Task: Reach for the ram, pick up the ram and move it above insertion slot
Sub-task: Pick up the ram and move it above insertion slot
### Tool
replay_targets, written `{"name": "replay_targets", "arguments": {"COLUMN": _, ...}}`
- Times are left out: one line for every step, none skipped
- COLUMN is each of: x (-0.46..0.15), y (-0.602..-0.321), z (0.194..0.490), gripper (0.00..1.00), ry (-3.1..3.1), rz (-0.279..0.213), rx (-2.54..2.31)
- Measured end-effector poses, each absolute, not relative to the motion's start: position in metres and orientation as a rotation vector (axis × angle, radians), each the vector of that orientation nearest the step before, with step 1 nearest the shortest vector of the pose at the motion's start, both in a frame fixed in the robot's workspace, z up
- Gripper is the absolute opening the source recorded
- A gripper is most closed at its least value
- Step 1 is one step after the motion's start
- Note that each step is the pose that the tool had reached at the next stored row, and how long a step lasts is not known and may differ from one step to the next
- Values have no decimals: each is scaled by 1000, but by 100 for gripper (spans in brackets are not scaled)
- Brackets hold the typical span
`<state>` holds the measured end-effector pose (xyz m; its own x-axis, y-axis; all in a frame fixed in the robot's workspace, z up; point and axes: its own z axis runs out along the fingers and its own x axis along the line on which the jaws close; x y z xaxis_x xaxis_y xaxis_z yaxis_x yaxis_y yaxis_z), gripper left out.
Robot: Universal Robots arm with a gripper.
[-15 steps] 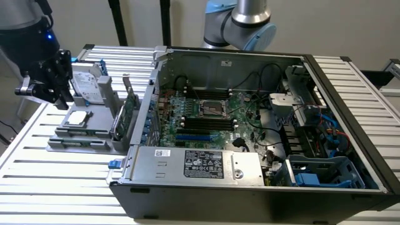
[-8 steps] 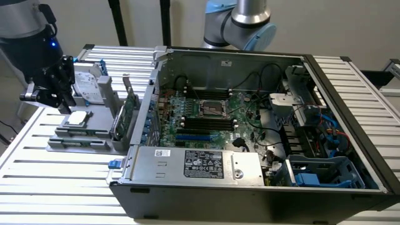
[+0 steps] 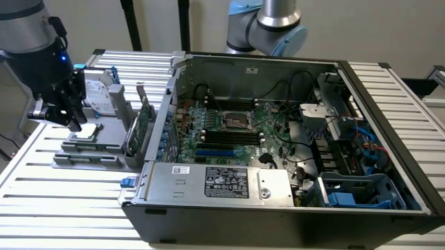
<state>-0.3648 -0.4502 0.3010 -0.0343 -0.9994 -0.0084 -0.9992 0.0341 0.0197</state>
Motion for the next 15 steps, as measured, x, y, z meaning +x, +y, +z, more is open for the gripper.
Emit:
{"name": "replay_targets", "arguments": {"x": -365, "y": -450, "z": 299, "gripper": 31, "ry": -2254, "rz": -31, "rx": 2178}}
{"name": "replay_targets", "arguments": {"x": -365, "y": -450, "z": 297, "gripper": 31, "ry": -2254, "rz": -31, "rx": 2178}}
{"name": "replay_targets", "arguments": {"x": -366, "y": -450, "z": 296, "gripper": 31, "ry": -2254, "rz": -31, "rx": 2178}}
{"name": "replay_targets", "arguments": {"x": -366, "y": -450, "z": 294, "gripper": 31, "ry": -2254, "rz": -31, "rx": 2178}}
{"name": "replay_targets", "arguments": {"x": -366, "y": -450, "z": 292, "gripper": 31, "ry": -2254, "rz": -31, "rx": 2178}}
{"name": "replay_targets", "arguments": {"x": -367, "y": -450, "z": 290, "gripper": 31, "ry": -2253, "rz": -31, "rx": 2178}}
{"name": "replay_targets", "arguments": {"x": -367, "y": -450, "z": 288, "gripper": 31, "ry": -2254, "rz": -31, "rx": 2178}}
{"name": "replay_targets", "arguments": {"x": -367, "y": -450, "z": 286, "gripper": 31, "ry": -2254, "rz": -31, "rx": 2178}}
{"name": "replay_targets", "arguments": {"x": -368, "y": -450, "z": 285, "gripper": 31, "ry": -2254, "rz": -31, "rx": 2178}}
{"name": "replay_targets", "arguments": {"x": -368, "y": -450, "z": 283, "gripper": 31, "ry": -2253, "rz": -31, "rx": 2178}}
{"name": "replay_targets", "arguments": {"x": -369, "y": -450, "z": 281, "gripper": 31, "ry": -2254, "rz": -31, "rx": 2178}}
{"name": "replay_targets", "arguments": {"x": -369, "y": -450, "z": 279, "gripper": 31, "ry": -2254, "rz": -31, "rx": 2178}}
{"name": "replay_targets", "arguments": {"x": -369, "y": -450, "z": 277, "gripper": 31, "ry": -2254, "rz": -31, "rx": 2178}}
{"name": "replay_targets", "arguments": {"x": -370, "y": -450, "z": 275, "gripper": 31, "ry": -2254, "rz": -31, "rx": 2178}}
{"name": "replay_targets", "arguments": {"x": -370, "y": -450, "z": 274, "gripper": 31, "ry": -2253, "rz": -31, "rx": 2178}}
